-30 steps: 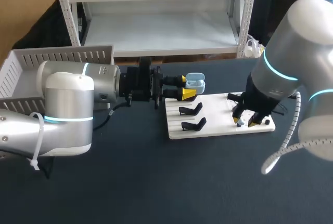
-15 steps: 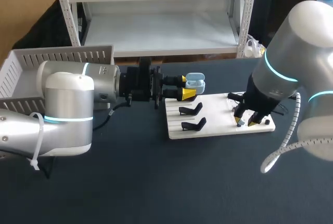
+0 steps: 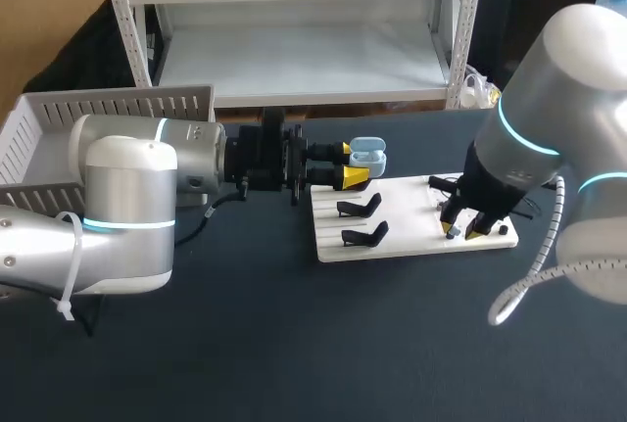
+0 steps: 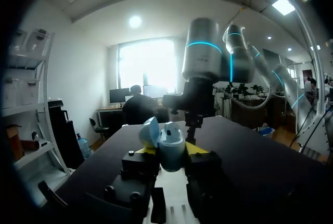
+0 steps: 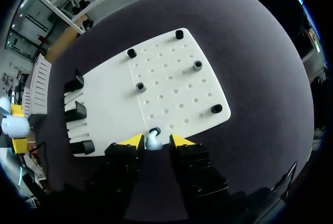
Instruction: Pick up each earbud case from the left stands, insert the matching earbuds, close the lid, and place the case in the box.
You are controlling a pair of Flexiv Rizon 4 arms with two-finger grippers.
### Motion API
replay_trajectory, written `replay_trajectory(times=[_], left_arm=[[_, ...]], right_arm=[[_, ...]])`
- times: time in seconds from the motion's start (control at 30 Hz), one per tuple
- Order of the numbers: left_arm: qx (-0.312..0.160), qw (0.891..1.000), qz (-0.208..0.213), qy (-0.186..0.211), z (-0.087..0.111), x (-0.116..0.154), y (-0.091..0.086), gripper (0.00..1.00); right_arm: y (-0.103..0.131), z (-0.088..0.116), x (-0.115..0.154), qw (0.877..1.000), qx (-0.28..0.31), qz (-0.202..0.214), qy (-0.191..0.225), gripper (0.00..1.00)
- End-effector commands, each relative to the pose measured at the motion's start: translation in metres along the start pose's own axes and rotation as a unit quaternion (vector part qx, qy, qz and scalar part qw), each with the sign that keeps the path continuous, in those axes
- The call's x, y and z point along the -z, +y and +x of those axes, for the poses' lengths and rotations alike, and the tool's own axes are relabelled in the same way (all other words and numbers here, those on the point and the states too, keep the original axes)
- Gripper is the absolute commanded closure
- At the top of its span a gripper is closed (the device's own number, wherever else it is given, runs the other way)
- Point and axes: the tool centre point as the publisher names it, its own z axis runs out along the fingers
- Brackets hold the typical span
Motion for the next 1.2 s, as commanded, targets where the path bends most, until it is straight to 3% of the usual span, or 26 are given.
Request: replay_trajectory(times=[0.03,0.37,0.53,0.63,0.97,1.2], left_arm=[[-0.001,1.0,-0.003,-0.001,0.001,0.0,-0.001,1.0],[-0.001,1.0,-0.003,-0.001,0.001,0.0,-0.001,1.0],[-0.001,1.0,-0.003,-0.001,0.001,0.0,-0.001,1.0],[-0.001,1.0,-0.003,-0.001,0.001,0.0,-0.001,1.0],[-0.001,1.0,-0.003,-0.001,0.001,0.0,-0.001,1.0],[-0.001,1.0,-0.003,-0.001,0.001,0.0,-0.001,1.0]], right_arm=[[0.001,-0.002,-0.001,1.0,0.0,-0.001,0.004,0.7],[0.001,-0.002,-0.003,1.0,0.001,-0.004,0.011,0.71],[0.001,-0.002,-0.003,1.0,0.002,-0.004,0.015,0.93],[0.0,-0.001,-0.003,1.0,0.002,-0.004,0.016,1.0],[-0.003,-0.002,0.008,1.0,-0.003,-0.009,0.016,1.0],[-0.004,-0.003,0.035,0.999,-0.014,-0.022,0.021,1.0]])
